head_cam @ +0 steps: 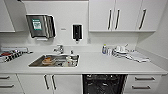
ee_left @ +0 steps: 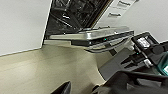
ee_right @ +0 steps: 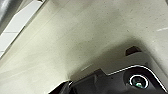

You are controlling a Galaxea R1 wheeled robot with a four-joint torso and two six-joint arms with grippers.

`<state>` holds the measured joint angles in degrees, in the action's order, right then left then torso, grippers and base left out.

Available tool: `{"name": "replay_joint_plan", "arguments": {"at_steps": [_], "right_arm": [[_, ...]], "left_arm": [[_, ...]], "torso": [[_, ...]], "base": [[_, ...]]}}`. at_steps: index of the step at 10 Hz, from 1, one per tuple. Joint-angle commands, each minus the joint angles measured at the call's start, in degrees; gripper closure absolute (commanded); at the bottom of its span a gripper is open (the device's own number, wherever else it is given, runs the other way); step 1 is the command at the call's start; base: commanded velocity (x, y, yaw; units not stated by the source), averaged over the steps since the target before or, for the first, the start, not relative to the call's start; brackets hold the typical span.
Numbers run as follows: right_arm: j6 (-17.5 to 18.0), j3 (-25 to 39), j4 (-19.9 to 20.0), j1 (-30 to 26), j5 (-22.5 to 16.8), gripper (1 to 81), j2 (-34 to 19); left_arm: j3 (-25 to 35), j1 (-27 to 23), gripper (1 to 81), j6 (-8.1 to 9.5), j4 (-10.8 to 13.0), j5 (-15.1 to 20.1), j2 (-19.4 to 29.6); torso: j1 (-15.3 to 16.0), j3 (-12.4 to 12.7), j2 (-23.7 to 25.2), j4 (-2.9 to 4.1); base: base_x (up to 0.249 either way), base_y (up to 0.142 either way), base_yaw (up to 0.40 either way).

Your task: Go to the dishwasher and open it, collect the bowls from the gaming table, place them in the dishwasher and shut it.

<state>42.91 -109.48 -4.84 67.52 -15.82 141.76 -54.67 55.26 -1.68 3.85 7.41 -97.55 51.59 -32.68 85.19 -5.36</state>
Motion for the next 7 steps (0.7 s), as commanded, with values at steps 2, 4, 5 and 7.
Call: {"name": "replay_joint_plan", "arguments": {"at_steps": [2, 4, 5, 7], "right_arm": [[-12.48, -1.51, -0.96, -1.29, 2.28, 1.0, -0.31], [-17.23, -1.95, -1.04, 0.64, 3.78, 1.0, 0.91], [-19.52, -3.08, -1.14, 1.61, 4.22, 1.0, 2.14], [-22.25, -8.96, -1.22, 3.62, 4.49, 1.0, 5.65]], "left_arm": [[-19.76, 10.6, 1.0, -0.87, 0.89, -1.61, -17.67], [-23.71, 14.3, 1.0, -0.87, 2.12, -2.92, -22.86], [-26.61, 16.15, 1.0, -0.87, 2.12, -4.41, -24.89], [-32.76, 19.67, 1.0, -0.87, 2.38, -7.58, -28.84]], "torso": [[0.0, 0.0, 0.0, 0.0], [0.0, 0.0, 0.0, 0.0], [0.0, 0.0, 0.0, 0.0], [0.0, 0.0, 0.0, 0.0]], "base": [[0.0, 0.0, 0.0], [0.0, 0.0, 0.0], [0.0, 0.0, 0.0], [0.0, 0.0, 0.0]]}}
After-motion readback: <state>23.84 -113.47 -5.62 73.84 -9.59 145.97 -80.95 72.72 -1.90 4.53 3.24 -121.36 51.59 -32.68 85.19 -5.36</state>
